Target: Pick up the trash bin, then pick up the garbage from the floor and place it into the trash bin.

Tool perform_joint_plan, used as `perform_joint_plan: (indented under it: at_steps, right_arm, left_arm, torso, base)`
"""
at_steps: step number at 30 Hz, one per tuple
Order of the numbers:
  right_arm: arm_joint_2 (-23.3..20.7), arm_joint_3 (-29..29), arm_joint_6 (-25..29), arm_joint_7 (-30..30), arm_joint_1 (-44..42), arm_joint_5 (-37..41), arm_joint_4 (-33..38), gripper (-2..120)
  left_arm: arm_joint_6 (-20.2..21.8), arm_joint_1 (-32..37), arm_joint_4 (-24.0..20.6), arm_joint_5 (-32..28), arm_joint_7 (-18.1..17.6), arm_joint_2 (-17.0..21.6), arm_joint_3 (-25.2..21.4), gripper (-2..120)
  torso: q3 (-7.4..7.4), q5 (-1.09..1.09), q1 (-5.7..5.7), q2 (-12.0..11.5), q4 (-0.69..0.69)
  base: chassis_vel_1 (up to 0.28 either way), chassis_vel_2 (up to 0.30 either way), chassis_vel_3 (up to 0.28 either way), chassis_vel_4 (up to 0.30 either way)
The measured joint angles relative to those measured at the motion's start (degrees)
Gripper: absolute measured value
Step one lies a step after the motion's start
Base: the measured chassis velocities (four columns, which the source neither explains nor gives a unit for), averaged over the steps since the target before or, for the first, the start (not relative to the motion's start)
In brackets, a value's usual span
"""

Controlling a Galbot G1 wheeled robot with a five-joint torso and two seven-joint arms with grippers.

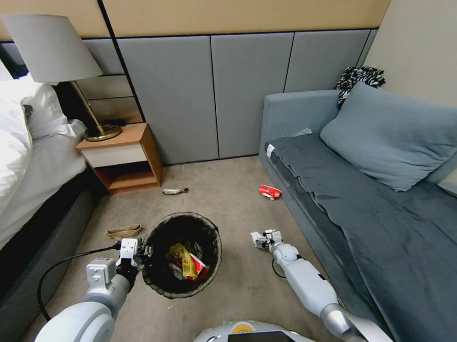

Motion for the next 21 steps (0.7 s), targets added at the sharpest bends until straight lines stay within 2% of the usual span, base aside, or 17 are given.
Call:
perform_joint_plan:
  at_steps: [1,3,4,7,8,10,11,14,15,17,21]
  right_arm:
    - [0.0,0.0,0.0,0.0,0.0,0.0,0.0,65]
    - [0.0,0.0,0.0,0.0,0.0,-0.2,0.0,53]
    - [0.0,0.0,0.0,0.0,0.0,-0.2,0.0,53]
    - [0.1,-0.1,0.2,0.0,0.0,-0.4,0.0,36]
    - [0.1,-0.1,0.2,0.0,0.0,-0.4,0.0,36]
    - [0.1,-0.1,0.3,0.0,0.0,-0.5,0.0,26]
    - [0.1,-0.1,0.3,0.0,0.0,-0.5,0.0,26]
    - [-0.1,-0.1,0.4,0.2,-0.1,-1.2,0.3,14]
    - [-0.1,-0.1,0.4,0.2,-0.1,-1.2,0.3,14]
    - [-0.5,0.0,0.4,0.5,-0.2,-1.3,0.9,3]
    - [-1.0,0.0,0.3,0.7,-0.5,-1.3,1.8,0]
  left_arm:
    - [0.0,0.0,0.0,0.0,0.0,0.0,0.0,1]
    - [0.0,0.1,0.0,0.0,0.0,0.0,0.0,1]
    - [0.0,0.1,0.0,0.0,0.0,0.0,0.0,1]
    - [0.0,0.2,0.0,0.1,0.0,0.0,0.0,1]
    - [0.0,0.2,0.0,0.1,0.0,0.0,0.0,1]
    - [0.0,0.3,0.0,0.1,0.0,0.0,0.0,1]
    - [0.0,0.3,0.0,0.1,0.0,0.0,0.0,1]
    - [0.0,0.5,0.0,0.1,0.1,0.0,-0.2,1]
    - [0.0,0.5,0.0,0.1,0.1,0.0,-0.2,1]
    - [0.0,0.5,0.0,0.1,0.2,0.0,-0.3,1]
    - [0.0,0.5,0.0,0.1,0.3,0.1,-0.3,1]
  torso:
    - [0.00,0.00,0.00,0.0,0.00]
    - [0.00,0.00,0.00,0.0,0.00]
    - [0.00,0.00,0.00,0.0,0.00]
    - [0.00,0.00,0.00,0.0,0.00]
    - [0.00,0.00,0.00,0.0,0.00]
    - [0.00,0.00,0.00,0.0,0.00]
    - [0.00,0.00,0.00,0.0,0.00]
    - [0.00,0.00,0.00,0.0,0.00]
    - [0.00,0.00,0.00,0.0,0.00]
    - [0.00,0.00,0.00,0.0,0.00]
    - [0.00,0.00,0.00,0.0,0.00]
  base:
    - [0.000,0.000,0.000,0.000]
    - [0.000,0.000,0.000,0.000]
    - [0.000,0.000,0.000,0.000]
    - [0.000,0.000,0.000,0.000]
    - [0.000,0.000,0.000,0.000]
    - [0.000,0.000,0.000,0.000]
    - [0.000,0.000,0.000,0.000]
    - [0.000,0.000,0.000,0.000]
    - [0.000,0.000,0.000,0.000]
    - [0.000,0.000,0.000,0.000]
    - [0.000,0.000,0.000,0.000]
